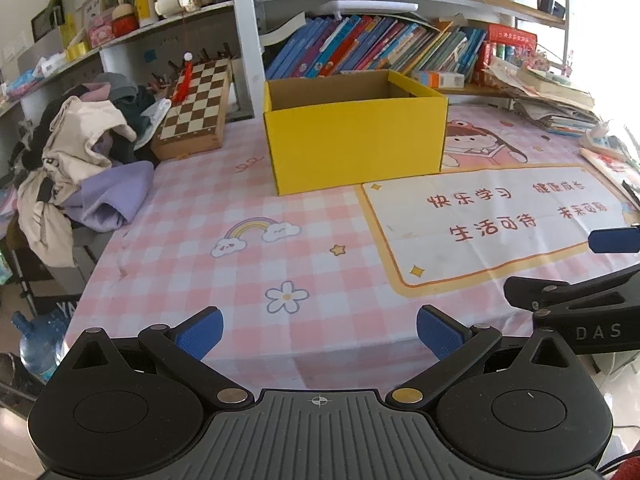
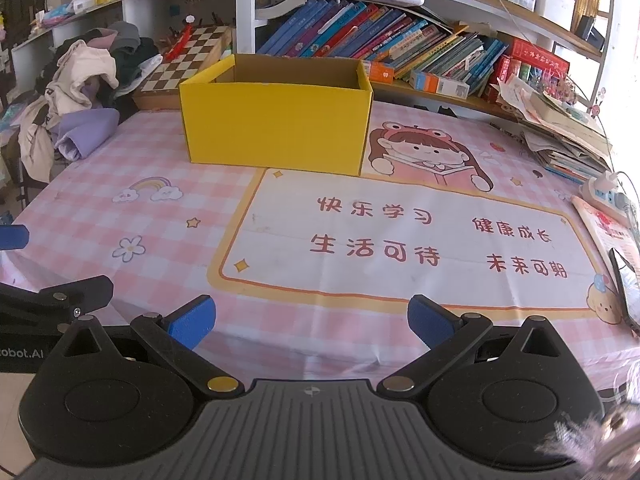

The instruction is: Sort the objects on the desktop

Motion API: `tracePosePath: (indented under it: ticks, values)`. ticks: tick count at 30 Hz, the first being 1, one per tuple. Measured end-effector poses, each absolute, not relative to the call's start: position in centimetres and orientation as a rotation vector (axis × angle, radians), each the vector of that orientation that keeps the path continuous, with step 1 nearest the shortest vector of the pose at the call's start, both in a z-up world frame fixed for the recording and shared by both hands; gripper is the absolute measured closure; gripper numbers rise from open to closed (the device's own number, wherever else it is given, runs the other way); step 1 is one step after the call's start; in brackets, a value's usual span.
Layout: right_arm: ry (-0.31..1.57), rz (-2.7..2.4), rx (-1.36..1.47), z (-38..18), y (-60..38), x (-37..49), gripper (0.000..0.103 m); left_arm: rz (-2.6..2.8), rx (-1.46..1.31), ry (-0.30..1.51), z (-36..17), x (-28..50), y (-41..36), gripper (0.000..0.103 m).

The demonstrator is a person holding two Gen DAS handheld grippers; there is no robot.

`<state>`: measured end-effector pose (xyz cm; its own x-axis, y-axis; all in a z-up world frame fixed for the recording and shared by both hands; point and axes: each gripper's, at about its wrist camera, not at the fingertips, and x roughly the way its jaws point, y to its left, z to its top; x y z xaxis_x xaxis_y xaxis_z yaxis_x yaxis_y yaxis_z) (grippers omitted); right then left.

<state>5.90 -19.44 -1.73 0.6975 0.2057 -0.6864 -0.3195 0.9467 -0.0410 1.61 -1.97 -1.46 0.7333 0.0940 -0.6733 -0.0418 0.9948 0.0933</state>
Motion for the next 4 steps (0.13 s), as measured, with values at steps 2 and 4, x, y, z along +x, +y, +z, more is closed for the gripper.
tracePosePath:
  ticks: [2, 4]
  values:
    - [0.746, 0.296, -0.161, -1.79, -19.45, 5.97, 0.000, 0.072, 0.076, 0.745, -1.50, 1.66, -2.02, 0.000]
    - [0.749, 0.297, -0.160, -1.85, -19.49, 6.06, 0.000, 0.071, 0.078, 0.746, -1.55, 1.73, -2.05, 0.000]
